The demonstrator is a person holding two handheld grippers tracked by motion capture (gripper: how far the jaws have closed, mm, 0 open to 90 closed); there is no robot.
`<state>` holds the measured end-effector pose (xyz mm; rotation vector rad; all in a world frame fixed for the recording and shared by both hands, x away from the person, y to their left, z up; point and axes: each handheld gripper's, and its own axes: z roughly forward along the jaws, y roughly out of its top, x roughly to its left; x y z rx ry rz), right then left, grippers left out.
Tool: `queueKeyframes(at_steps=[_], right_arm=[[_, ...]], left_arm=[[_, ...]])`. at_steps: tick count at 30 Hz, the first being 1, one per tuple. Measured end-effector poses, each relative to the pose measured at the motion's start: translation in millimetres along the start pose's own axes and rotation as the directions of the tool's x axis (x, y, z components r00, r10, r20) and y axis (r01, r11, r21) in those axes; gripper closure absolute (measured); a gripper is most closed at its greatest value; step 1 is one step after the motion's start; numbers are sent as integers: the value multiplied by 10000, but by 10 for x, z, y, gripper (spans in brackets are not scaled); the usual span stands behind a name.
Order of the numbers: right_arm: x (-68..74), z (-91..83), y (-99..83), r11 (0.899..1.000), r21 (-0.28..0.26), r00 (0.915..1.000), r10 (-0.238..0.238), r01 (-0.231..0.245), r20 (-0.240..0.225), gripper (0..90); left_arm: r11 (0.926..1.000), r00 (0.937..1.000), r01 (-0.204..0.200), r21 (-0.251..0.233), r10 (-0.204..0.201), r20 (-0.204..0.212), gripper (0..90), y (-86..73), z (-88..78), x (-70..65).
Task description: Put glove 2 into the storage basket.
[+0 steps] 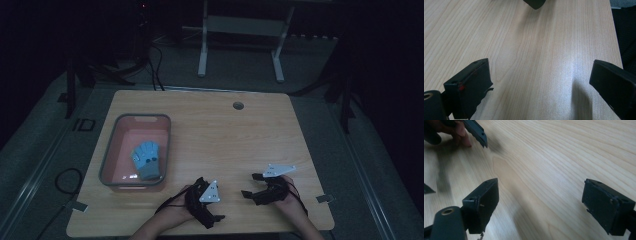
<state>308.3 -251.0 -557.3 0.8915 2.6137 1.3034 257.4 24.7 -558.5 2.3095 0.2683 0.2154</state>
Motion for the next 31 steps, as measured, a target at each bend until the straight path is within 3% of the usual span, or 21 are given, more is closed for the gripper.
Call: queueKeyframes(at_steps=[2, 8, 18, 31], right_arm=[[-12, -29, -28, 10000, -12, 9999, -54, 54, 135, 142], [-32, -81, -64, 9997, -253, 9993, 16, -7, 361, 141], [-44, -96, -86, 9996, -275, 9987, -67, 81, 496, 142], [-60, -107, -92, 9993, -376, 9983, 110, -88, 575, 141]], left_arm=[[9999, 9998, -95, -64, 94, -169, 40, 7, -9, -5], [9999, 9999, 87, -116, -88, -55, 39, -24, 0, -15], [9986, 9994, 338, -404, -341, -69, 40, -73, -54, -56], [9978, 9992, 361, -560, -372, -177, 40, -104, -70, -43]])
